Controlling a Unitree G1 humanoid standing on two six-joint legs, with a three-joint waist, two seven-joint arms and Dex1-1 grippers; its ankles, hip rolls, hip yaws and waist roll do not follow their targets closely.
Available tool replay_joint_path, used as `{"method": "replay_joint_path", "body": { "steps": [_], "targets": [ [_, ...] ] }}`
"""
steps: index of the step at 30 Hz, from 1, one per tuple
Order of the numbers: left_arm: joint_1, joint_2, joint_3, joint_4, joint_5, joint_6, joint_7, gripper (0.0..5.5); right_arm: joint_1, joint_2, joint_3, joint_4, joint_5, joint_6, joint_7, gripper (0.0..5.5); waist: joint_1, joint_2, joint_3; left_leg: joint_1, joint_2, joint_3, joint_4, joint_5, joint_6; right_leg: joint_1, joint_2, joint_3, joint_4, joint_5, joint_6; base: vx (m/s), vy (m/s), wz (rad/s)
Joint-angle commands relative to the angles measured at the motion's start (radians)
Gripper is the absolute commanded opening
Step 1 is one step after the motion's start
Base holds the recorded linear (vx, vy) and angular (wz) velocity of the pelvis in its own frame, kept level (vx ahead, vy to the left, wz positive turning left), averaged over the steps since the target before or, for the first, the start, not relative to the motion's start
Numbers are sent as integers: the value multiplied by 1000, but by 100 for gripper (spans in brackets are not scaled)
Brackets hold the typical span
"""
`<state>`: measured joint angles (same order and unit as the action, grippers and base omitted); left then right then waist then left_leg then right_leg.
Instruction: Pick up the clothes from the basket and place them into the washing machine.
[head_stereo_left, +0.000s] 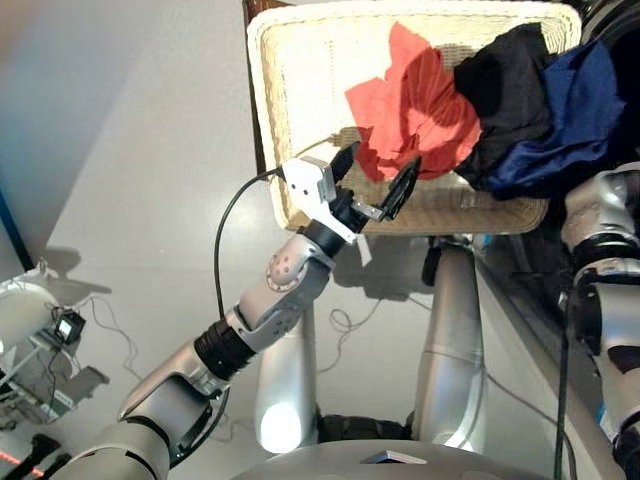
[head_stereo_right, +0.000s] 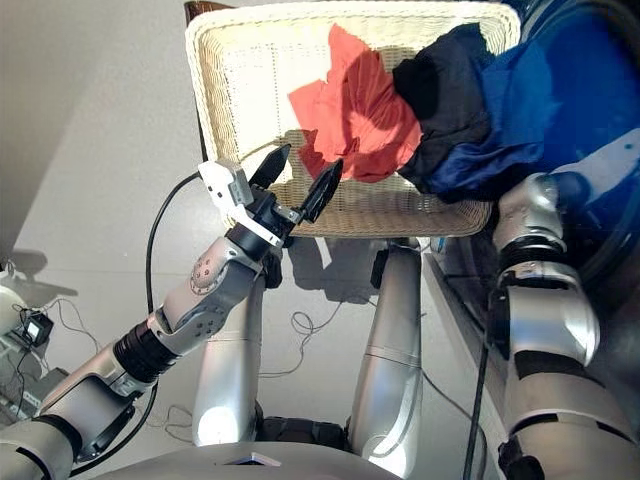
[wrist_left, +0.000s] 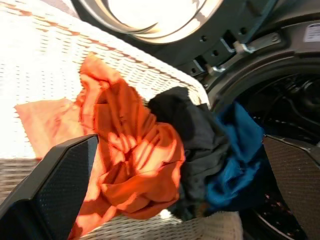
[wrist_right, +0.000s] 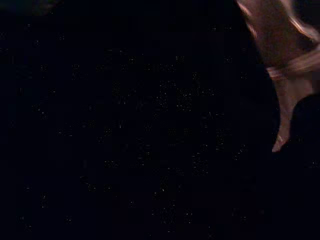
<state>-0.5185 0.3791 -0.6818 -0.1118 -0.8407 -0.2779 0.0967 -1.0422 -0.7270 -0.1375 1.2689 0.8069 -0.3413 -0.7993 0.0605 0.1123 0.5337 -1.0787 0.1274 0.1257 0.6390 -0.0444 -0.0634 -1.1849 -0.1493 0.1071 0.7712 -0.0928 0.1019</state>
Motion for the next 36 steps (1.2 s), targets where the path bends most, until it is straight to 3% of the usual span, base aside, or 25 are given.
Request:
{"method": "replay_joint_path", "body": {
  "steps": [1, 6, 11, 15, 16, 17, 21, 24, 25, 26, 30, 33, 34, 36],
  "targets": [
    [24, 16, 49, -126, 6, -51, 10, 550, -24, -186, 26, 32, 163, -65, 36, 0, -29, 27, -14, 10, 16, -8, 105, -129, -18, 49, 17, -1, -30, -21, 27, 0, 0, 0],
    [33, 55, 74, -141, -2, -43, 23, 550, -63, -250, -42, 58, 374, -151, 35, 0, -49, 14, -14, 16, 17, -5, 106, -141, -15, 44, 22, 9, -25, -23, 29, 0, 0, 0],
    [45, 92, 98, -178, -8, -32, 31, 550, -75, -266, -102, 29, 469, -237, -3, 0, -64, 3, -14, 22, 18, 1, 108, -147, -11, 47, 23, 18, -26, -24, 30, 0, 0, 0],
    [47, 111, 101, -196, -4, -26, 36, 550, -77, -263, -97, 9, 463, -232, -15, 0, -67, -6, -14, 24, 19, 1, 112, -149, -8, 51, 25, 21, -27, -21, 29, 0, 0, 0],
    [41, 114, 94, -198, -1, -26, 37, 550, -72, -254, -70, 20, 429, -192, -11, 142, -65, -8, -14, 28, 20, 1, 108, -148, -7, 54, 23, 19, -27, -20, 28, 0, 0, 0],
    [36, 112, 90, -195, 3, -25, 39, 550, -71, -241, -54, 21, 419, -172, 5, 550, -63, -8, -14, 30, 20, 2, 103, -146, -7, 56, 22, 19, -30, -19, 27, 0, 0, 0],
    [23, 92, 74, -180, 13, -28, 46, 550, -46, -179, 27, 18, 334, -102, 45, 550, -58, -11, -14, 40, 17, 2, 87, -139, -3, 66, 19, 15, -38, -15, 25, 0, 0, 0],
    [11, 65, 76, -162, 18, -38, 53, 550, 14, -74, 86, -77, 188, -111, 41, 550, -60, -15, -14, 48, 14, 6, 69, -128, -1, 75, 17, 8, -54, -8, 21, 0, 0, 0],
    [7, 52, 82, -155, 21, -44, 56, 550, 44, -34, 87, -144, 151, -136, 44, 550, -63, -16, -14, 49, 12, 6, 61, -124, -1, 78, 18, 6, -61, -7, 21, 0, 0, 0],
    [2, 28, 94, -139, 32, -55, 66, 550, 117, 72, 127, -305, 37, -167, 38, 550, -66, -18, -14, 49, 10, 5, 45, -113, -1, 79, 22, 2, -74, 0, 19, 0, 0, 0],
    [33, 0, 118, -101, 59, -73, 71, 550, 294, 262, 214, -614, -200, -139, 61, 550, -74, -35, -14, 58, 9, 3, 17, -92, -1, 88, 29, -5, -99, 9, 15, 0, 0, 0],
    [49, -8, 128, -80, 79, -75, 73, 550, 386, 326, 242, -737, -262, -134, 99, 550, -84, -50, -14, 63, 8, 2, 13, -87, -1, 96, 31, -8, -106, 11, 12, 0, 0, 0],
    [62, -21, 144, -47, 102, -77, 86, 550, 468, 367, 296, -846, -302, -127, 169, 550, -92, -61, -14, 65, 11, -1, 8, -82, -2, 96, 35, -13, -108, 13, 9, 0, 0, 0],
    [76, -20, 162, -25, 134, -71, 98, 550, 542, 351, 358, -950, -329, -88, 266, 550, -100, -81, -14, 69, 16, -1, -1, -75, -4, 101, 40, -17, -117, 20, 8, 0, 0, 0]
  ]
}}
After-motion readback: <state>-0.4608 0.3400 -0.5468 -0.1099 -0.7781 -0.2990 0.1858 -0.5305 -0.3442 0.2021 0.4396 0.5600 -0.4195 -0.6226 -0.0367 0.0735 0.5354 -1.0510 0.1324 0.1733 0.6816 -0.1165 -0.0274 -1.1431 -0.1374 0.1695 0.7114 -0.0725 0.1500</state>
